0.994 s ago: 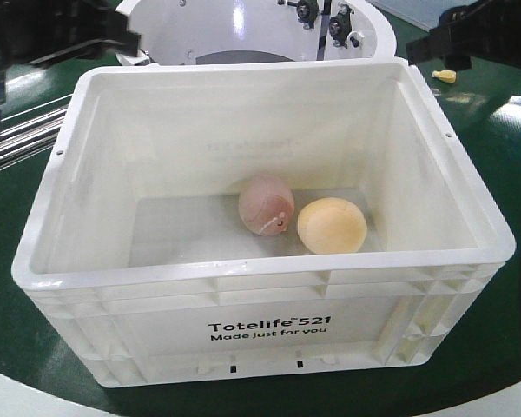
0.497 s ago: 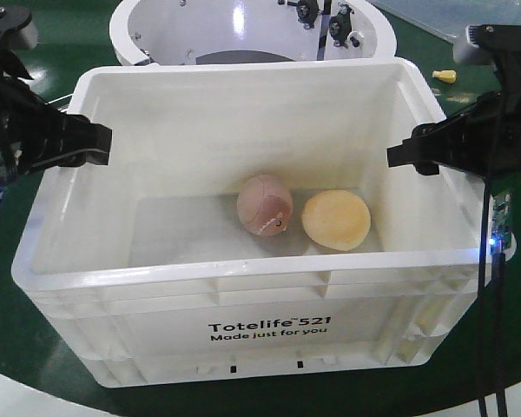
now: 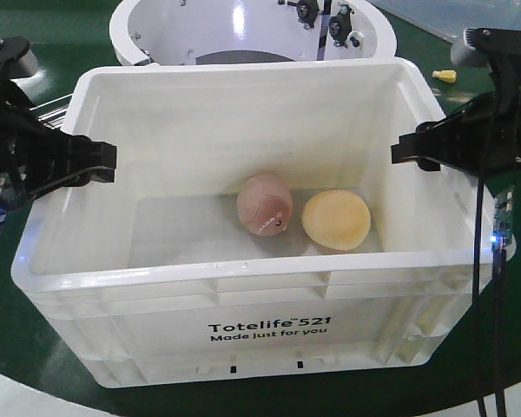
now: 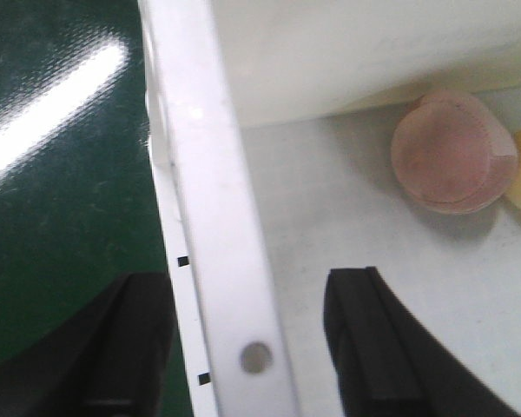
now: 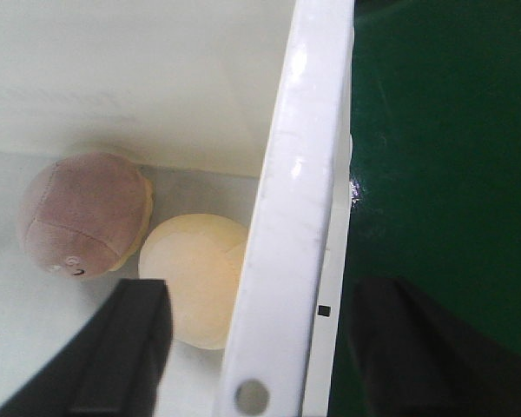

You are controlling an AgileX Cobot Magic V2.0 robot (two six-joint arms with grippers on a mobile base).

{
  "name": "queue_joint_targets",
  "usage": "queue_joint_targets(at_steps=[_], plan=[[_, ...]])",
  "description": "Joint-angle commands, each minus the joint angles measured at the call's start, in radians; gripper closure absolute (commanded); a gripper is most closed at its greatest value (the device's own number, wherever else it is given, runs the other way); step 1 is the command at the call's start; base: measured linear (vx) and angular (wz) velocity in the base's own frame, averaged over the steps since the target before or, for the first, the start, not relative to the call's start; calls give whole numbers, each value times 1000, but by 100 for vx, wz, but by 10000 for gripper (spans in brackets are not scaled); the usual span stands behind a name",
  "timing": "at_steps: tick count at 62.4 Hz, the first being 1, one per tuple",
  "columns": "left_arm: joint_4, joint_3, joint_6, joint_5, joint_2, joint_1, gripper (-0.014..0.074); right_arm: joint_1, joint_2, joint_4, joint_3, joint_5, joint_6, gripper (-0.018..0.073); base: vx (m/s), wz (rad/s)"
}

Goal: Place moving items into box and shelve
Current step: 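Move both grippers outward to the crate's side rims, then grip the crate side rims with both grippers and lift it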

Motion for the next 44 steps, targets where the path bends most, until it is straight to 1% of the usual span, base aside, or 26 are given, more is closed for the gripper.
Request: queue_joint_targets(at_steps=[1,4,10,12,15,29,44], plan=[[-23,-11,-10,-33,-11,-5,227,-3,-9,17,-22,-4,-8,252,0,0],[-23,-11,-10,-21,-11,-5,301,-3,-9,15,-22,5,-8,337,0,0],[-23,-11,-10,-8,-12,-5,492,-3,-9,15,-22,31,-8,509,0,0],[-23,-11,-10,-11,-12,-5,543,-3,-9,14,-22,39,-9,566,0,0],[-23,-11,-10,-12,-12,-5,606,-3,-9,14,-22,48,-9,574,0,0],[-24,-12,-10,-20,-12,-5,604,-3,-12,15,-27,48,-9,569,0,0],[-24,-14,-10,-30,-22,-5,604,-3,-55,11,-83,46,-9,565,0,0]])
